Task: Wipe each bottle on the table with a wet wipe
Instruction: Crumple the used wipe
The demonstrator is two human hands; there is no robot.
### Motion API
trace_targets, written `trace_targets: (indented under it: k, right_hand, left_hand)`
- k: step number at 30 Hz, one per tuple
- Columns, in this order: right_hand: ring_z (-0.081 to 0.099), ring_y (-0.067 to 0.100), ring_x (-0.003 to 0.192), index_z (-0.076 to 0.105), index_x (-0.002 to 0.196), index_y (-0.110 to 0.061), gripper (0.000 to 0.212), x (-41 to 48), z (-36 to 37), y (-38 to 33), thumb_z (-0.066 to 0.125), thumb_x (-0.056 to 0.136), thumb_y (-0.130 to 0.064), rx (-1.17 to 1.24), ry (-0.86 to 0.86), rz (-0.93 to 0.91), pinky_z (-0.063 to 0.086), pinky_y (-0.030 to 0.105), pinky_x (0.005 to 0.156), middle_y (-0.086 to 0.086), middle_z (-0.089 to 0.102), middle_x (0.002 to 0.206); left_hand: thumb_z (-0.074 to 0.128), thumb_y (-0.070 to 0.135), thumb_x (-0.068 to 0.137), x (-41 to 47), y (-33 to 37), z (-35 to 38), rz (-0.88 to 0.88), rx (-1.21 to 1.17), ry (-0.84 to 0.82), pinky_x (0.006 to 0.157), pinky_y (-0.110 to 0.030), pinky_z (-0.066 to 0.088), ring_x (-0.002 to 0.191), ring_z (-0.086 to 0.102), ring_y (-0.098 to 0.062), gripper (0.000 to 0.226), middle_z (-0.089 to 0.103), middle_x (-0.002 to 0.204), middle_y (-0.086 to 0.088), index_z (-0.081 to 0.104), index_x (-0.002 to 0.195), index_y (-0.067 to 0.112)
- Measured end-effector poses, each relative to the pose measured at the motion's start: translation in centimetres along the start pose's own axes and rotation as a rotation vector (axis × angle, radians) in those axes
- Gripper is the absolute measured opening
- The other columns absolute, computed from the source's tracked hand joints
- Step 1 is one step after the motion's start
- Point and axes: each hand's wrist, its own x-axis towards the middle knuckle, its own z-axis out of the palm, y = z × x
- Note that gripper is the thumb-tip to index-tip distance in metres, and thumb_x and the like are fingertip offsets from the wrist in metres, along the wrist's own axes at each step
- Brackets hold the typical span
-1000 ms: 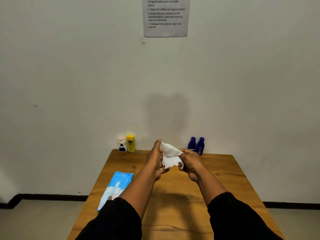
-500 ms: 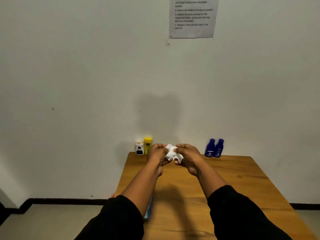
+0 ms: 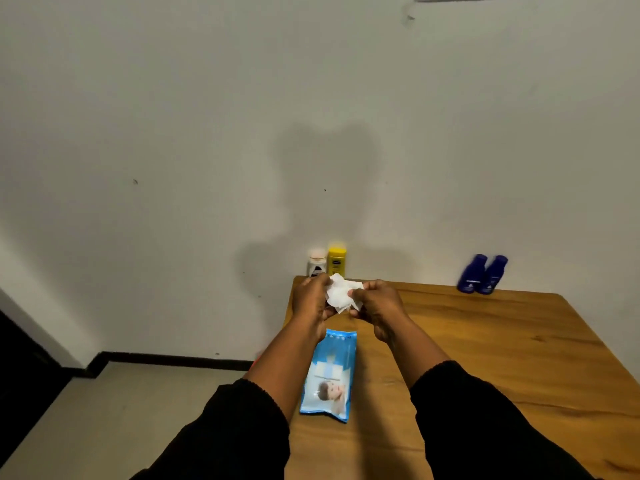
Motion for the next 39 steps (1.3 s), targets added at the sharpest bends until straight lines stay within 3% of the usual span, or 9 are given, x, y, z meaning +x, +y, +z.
trace_targets:
  k: [4,8,10,13,16,26,30,34,39]
  right_hand:
    - [0.066,0.026,0.072,0.061,0.095,-0.002,0.014,2.8,2.1,1.1,0.060,0.084,0.007,-0.018,-0.115,0.025,0.054,0.026,0.047,0.021,0.066,0.095]
    - [0.063,0.021,0.061,0.063,0.084,-0.009,0.018,4.6,4.5,3.1,0.052,0.085,0.006,-0.081,-0.212,0.032,0.052,0.026,0.052,0.014,0.067,0.078]
    - [0.061,0.019,0.060,0.064,0.082,-0.010,0.015,4.9,5.5,4.0,0.055,0.089,-0.001,-0.086,-0.232,0.025,0.051,0.026,0.053,0.012,0.066,0.075]
    - [0.063,0.021,0.066,0.067,0.086,-0.007,0.006,5.9,6.8,5.8,0.062,0.088,-0.010,-0.083,-0.263,0.039,0.052,0.027,0.055,0.014,0.069,0.082]
    - [0.066,0.024,0.072,0.066,0.098,-0.001,0.017,6.9,8.3,7.6,0.069,0.084,-0.010,-0.100,-0.290,0.071,0.054,0.031,0.059,0.021,0.071,0.093]
    - [0.061,0.017,0.055,0.061,0.095,-0.003,0.014,11.2,16.9,12.6,0.066,0.082,0.002,-0.209,-0.179,0.187,0.055,0.032,0.055,0.011,0.064,0.074]
    - [0.063,0.022,0.062,0.058,0.080,-0.012,0.011,12.8,21.8,15.7,0.065,0.084,-0.005,-0.227,-0.125,0.232,0.058,0.039,0.064,0.014,0.066,0.078]
    - [0.067,0.023,0.067,0.060,0.079,-0.017,0.008,15.4,26.3,19.7,0.064,0.086,-0.016,-0.271,-0.003,0.308,0.061,0.039,0.065,0.009,0.069,0.078]
    - [0.059,0.015,0.061,0.061,0.102,-0.009,0.013,19.7,28.9,23.6,0.055,0.090,-0.007,-0.247,-0.013,0.446,0.052,0.021,0.047,0.008,0.064,0.082]
  left_hand:
    - [0.058,0.007,0.090,2.0,0.1,-1.2,-0.008,0.077,0.046,0.066,-0.034,0.058,0.074,0.066,-0.024,0.020,0.070,0.094,-0.015,0.067,0.107,0.007]
    - [0.061,0.008,0.089,4.2,-0.1,-2.8,-0.044,0.100,0.092,0.049,-0.025,0.057,0.055,0.064,-0.018,0.009,0.068,0.075,-0.010,0.070,0.091,0.008]
    - [0.062,0.011,0.088,5.1,-0.4,-3.8,-0.059,0.105,0.129,0.050,-0.024,0.056,0.055,0.062,-0.019,0.012,0.067,0.079,-0.012,0.070,0.095,0.005]
    - [0.057,0.012,0.089,6.5,-1.1,-5.3,-0.074,0.091,0.162,0.054,-0.025,0.056,0.060,0.063,-0.021,0.022,0.069,0.086,-0.012,0.071,0.102,0.001]
    - [0.057,0.012,0.090,8.1,-1.9,-6.9,-0.105,0.091,0.203,0.054,-0.025,0.055,0.059,0.063,-0.020,0.024,0.070,0.082,-0.009,0.072,0.104,0.001]
    - [0.062,0.004,0.086,17.1,-3.8,-14.1,-0.137,0.240,0.307,0.084,-0.053,0.059,0.078,0.067,-0.030,0.015,0.073,0.093,-0.016,0.070,0.087,0.016]
    - [0.064,0.003,0.086,21.3,-4.0,-18.0,-0.115,0.345,0.329,0.077,-0.037,0.061,0.085,0.069,-0.027,0.016,0.071,0.098,-0.010,0.068,0.096,0.014]
    - [0.066,0.005,0.082,25.9,-5.0,-21.7,-0.130,0.471,0.301,0.080,-0.038,0.060,0.077,0.066,-0.020,0.019,0.071,0.103,-0.009,0.069,0.096,0.018]
    - [0.066,0.014,0.085,30.6,-6.5,-24.8,-0.181,0.667,0.095,0.093,-0.042,0.056,0.102,0.067,-0.027,0.024,0.070,0.112,-0.007,0.069,0.109,0.019]
